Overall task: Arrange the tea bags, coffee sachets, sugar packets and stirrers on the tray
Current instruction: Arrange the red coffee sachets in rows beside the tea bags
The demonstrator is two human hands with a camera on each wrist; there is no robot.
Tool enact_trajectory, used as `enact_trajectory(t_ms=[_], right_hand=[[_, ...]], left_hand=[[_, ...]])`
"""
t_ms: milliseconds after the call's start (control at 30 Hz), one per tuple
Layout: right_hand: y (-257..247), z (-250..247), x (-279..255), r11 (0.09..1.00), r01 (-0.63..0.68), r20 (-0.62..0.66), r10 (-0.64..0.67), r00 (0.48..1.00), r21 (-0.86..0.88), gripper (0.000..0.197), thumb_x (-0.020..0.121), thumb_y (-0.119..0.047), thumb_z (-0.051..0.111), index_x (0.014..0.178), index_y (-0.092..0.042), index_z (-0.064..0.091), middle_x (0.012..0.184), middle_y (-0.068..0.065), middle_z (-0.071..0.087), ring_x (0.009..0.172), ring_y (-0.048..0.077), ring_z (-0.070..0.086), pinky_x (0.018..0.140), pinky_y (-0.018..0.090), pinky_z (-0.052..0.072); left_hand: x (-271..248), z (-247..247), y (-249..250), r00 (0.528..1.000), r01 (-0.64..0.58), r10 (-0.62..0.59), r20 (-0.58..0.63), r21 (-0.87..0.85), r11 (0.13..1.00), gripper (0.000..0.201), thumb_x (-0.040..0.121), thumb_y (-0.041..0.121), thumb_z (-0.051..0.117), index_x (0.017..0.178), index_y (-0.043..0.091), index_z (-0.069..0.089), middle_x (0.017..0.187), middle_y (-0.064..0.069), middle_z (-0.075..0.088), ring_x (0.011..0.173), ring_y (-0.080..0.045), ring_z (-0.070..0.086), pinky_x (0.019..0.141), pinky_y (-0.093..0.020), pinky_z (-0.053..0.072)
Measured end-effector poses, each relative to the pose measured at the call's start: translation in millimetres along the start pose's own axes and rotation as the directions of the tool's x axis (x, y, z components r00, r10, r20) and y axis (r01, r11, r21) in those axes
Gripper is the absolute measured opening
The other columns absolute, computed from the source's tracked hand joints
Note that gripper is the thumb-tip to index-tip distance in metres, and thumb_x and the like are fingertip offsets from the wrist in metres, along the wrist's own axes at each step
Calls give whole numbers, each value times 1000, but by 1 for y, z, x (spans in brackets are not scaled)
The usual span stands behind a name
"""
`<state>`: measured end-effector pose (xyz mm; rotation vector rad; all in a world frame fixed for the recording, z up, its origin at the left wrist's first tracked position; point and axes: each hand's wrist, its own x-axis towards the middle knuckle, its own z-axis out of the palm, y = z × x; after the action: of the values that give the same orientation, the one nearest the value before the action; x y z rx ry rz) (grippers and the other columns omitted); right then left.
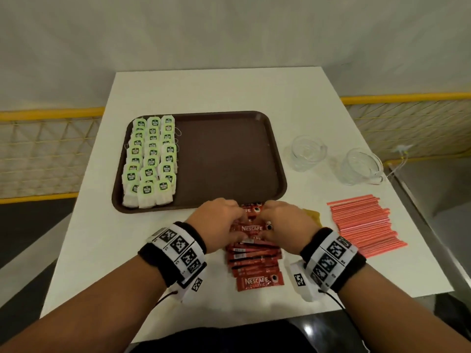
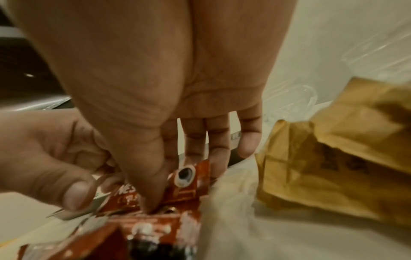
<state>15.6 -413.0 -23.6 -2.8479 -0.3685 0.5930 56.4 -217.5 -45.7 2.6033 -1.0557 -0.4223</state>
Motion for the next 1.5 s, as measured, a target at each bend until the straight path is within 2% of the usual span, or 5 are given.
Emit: enact_trajectory(t_ms=[500,700,1033,1333,1500], right_hand=[[24,-2,11,936,230,-65,-220,973,266,9,94,-19,51,102,-20,48,86,3,65,75,24,60,68,38,47],[37,-1,14,916,223,-136,-187,973,334,17,96,-22,51,104,-17,64,96,-1,69,86,15,62,75,32,49],[46,6,6,901,239,-136,-202,970,363,25,81,-43,74,96,-27,60,83,-15,62,76,4,58,68,21,44],[37,-6,6,862,339,-123,-316,941,378,31,87,-47,67,87,-17,72,79,2,67,71,14,62,65,28,47],[41,-8,7,874,277,-33,-288,957,399,25,99,-36,54,88,-16,65,81,-5,61,75,14,58,65,24,43]], left_hand=[[-7,0,24,934,112,-190,-303,-256,960,13,81,31,74,93,26,70,84,12,64,74,-1,52,69,-13,37],[-6,10,18,956,290,-287,59,-60,955,37,78,54,70,107,31,67,101,12,60,94,-9,57,85,-29,48],[-3,9,15,983,140,-155,-96,-153,978,10,82,37,72,88,31,68,83,17,57,80,-3,53,75,-28,47],[0,-11,23,936,-142,76,-344,-170,975,18,79,40,65,84,26,73,84,14,65,77,-6,58,68,-23,48],[5,-9,20,941,-22,-48,-335,-202,979,19,75,39,78,87,28,69,82,15,60,75,-2,55,70,-25,49]])
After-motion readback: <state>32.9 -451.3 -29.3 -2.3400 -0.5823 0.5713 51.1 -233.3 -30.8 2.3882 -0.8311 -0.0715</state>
